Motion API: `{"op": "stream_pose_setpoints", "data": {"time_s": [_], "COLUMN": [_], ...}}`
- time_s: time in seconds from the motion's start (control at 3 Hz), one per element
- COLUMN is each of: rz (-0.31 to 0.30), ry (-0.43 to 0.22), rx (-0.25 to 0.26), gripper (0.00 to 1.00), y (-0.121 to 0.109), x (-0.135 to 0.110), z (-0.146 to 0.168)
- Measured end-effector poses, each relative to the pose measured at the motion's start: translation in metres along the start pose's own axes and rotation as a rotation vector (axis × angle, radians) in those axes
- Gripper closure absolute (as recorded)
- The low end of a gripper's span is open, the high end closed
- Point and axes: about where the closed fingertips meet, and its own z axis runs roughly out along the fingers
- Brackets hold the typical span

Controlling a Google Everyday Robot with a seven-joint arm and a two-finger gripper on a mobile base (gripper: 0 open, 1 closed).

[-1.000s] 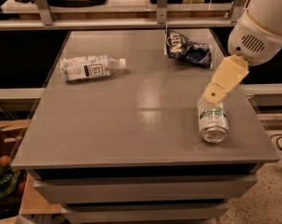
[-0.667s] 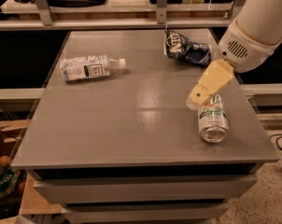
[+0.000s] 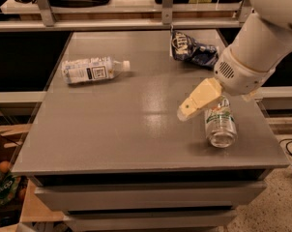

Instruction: Move 7up can near blue plastic bottle

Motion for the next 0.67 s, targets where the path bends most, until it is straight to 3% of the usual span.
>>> {"op": "stream_pose_setpoints", "data": {"time_s": [0.33,0.67], "rz": [0.112,0.182], "ry": [0.03,0.048], "rx": [-0.021,-0.036], "gripper": [0.0,0.19], "y": [0.003,0.006], "x": [0.008,0.014], "z": [0.02,0.035]}}
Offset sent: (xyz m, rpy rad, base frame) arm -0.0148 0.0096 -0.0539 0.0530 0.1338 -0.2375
